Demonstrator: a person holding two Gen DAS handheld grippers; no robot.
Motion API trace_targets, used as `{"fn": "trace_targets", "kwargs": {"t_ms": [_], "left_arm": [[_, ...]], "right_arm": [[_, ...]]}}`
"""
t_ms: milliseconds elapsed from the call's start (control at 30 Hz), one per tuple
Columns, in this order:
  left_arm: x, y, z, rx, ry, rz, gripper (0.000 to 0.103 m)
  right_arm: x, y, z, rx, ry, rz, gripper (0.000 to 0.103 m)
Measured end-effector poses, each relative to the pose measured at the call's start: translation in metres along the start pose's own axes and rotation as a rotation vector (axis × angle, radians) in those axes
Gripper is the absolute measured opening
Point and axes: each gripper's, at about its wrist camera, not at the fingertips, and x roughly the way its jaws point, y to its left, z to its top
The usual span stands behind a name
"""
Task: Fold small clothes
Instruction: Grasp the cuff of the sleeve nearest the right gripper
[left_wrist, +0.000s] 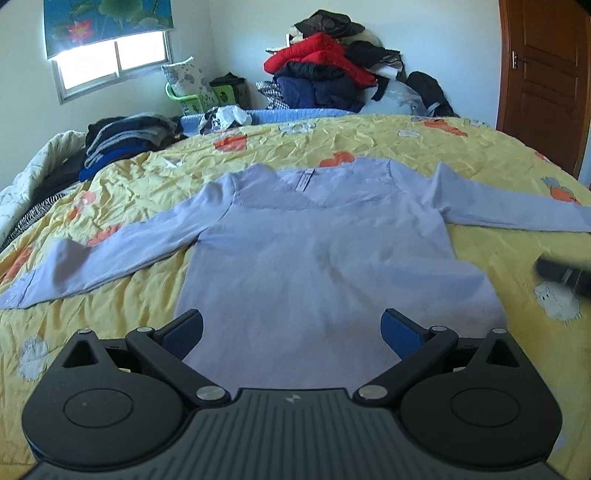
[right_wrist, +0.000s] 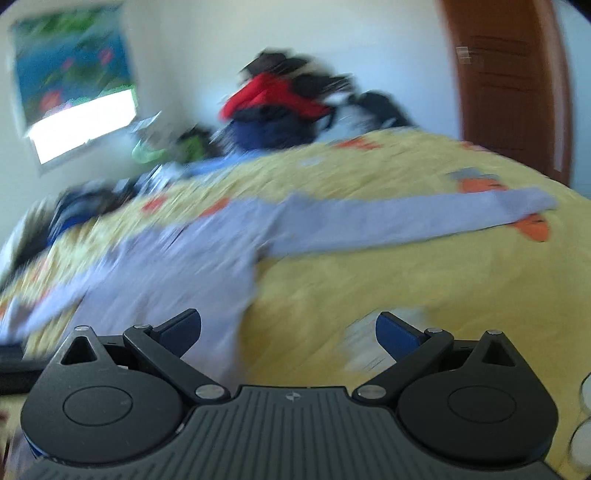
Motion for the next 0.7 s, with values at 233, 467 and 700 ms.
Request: {"fn": "trace_targets", "kwargs": {"t_ms": [233, 467, 700], "left_arm": [[0.016, -0.009, 0.007, 0.011, -0.006, 0.003, 0.103], [0.036, -0.017, 0.013, 0.020, 0.028, -0.016, 0.103], [0.050, -0.024, 0.017, 0.035, 0.059, -0.025, 0.103]], "right_arm": [[0.043, -0.102, 0.024, 0.190, -0.058, -0.168, 0.099], [0.085, -0.166, 0.026, 0.316, -0.052, -0.196, 0.097], [0.121, -0.205, 0.050, 0.443, -0.162, -0.116, 0.092]]}}
